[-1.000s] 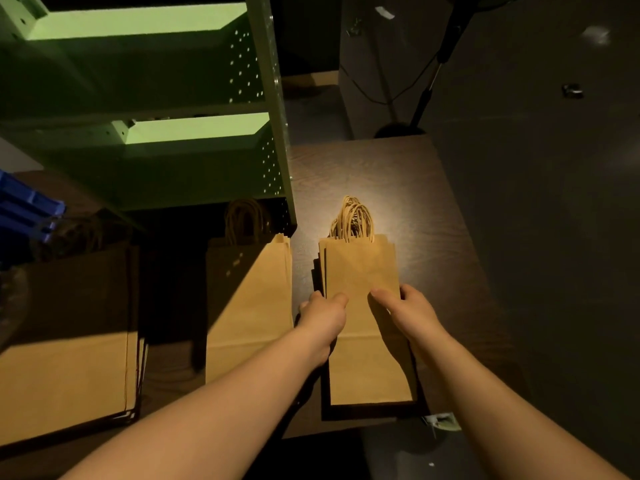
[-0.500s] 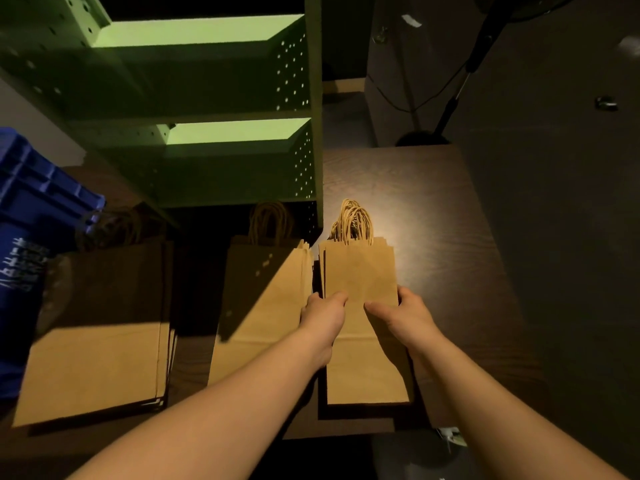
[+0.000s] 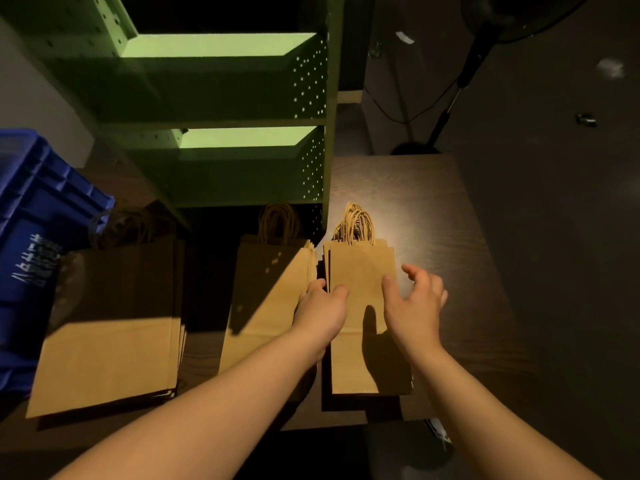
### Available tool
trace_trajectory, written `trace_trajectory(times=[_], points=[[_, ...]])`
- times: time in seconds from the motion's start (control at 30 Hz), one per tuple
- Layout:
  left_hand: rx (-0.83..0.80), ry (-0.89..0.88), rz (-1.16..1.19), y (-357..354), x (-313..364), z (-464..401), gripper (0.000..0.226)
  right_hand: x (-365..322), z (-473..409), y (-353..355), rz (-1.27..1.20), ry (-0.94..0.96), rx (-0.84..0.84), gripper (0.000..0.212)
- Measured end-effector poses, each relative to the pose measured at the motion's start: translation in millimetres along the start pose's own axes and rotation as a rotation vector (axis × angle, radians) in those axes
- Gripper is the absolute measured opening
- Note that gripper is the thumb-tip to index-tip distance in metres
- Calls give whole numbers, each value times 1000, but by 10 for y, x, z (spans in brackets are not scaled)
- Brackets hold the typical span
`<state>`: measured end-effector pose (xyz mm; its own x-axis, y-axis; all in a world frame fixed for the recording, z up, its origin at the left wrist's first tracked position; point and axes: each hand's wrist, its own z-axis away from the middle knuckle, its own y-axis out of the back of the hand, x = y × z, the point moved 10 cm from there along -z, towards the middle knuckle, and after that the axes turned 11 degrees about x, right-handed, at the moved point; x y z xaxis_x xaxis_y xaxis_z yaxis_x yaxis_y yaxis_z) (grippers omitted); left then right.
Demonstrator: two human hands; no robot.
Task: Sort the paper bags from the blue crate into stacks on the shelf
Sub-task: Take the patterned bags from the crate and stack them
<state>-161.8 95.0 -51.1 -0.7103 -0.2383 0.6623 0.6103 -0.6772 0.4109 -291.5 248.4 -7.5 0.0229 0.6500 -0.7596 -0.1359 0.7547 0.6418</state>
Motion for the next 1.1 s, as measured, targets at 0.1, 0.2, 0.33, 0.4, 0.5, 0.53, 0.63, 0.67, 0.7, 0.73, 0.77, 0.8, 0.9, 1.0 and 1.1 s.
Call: trace_trajectory(times=[0.1,0.2,0.33,0.4,0.5,0.53,0.63,0.67,0.7,0.73,0.77,0.8,0.9,1.0,1.1], points=[[-41,-74,-32,145,147,78,49,-383,119,-2,-24,155,9,33],[-112,-84,7,279,263,146,40,-759,250,-120,-49,293,-38,21],[-92,-57,134,770,331,201,32,-1178,484,-435,-93,400,-136,10],[-39,-49,212,1135,301,195,31,-1371,646,-611,-108,440,-189,8],[26,-40,275,1712,241,180,27,-1686,922,-848,-152,485,-272,11],[44,-34,302,1900,228,178,27,-1799,1012,-917,-164,500,-290,13],[110,-44,396,2529,180,182,23,-2198,1316,-1148,-197,545,-345,13],[134,-57,418,2745,158,193,22,-2334,1426,-1239,-201,560,-371,13],[152,-69,435,2932,137,209,21,-2450,1519,-1331,-201,571,-396,13],[178,-82,451,3171,98,218,21,-2597,1643,-1455,-201,579,-422,13],[199,-93,458,3351,74,234,21,-2704,1729,-1546,-199,580,-438,13],[223,-103,465,3547,39,245,20,-2822,1825,-1644,-201,580,-456,12],[299,-135,539,4233,-130,242,17,-3224,2221,-2030,-235,541,-547,10],[386,-129,651,4907,-346,193,15,-3619,2601,-2417,-240,524,-629,7],[482,-110,701,5546,-608,78,18,-3923,2971,-2805,-238,455,-744,7]])
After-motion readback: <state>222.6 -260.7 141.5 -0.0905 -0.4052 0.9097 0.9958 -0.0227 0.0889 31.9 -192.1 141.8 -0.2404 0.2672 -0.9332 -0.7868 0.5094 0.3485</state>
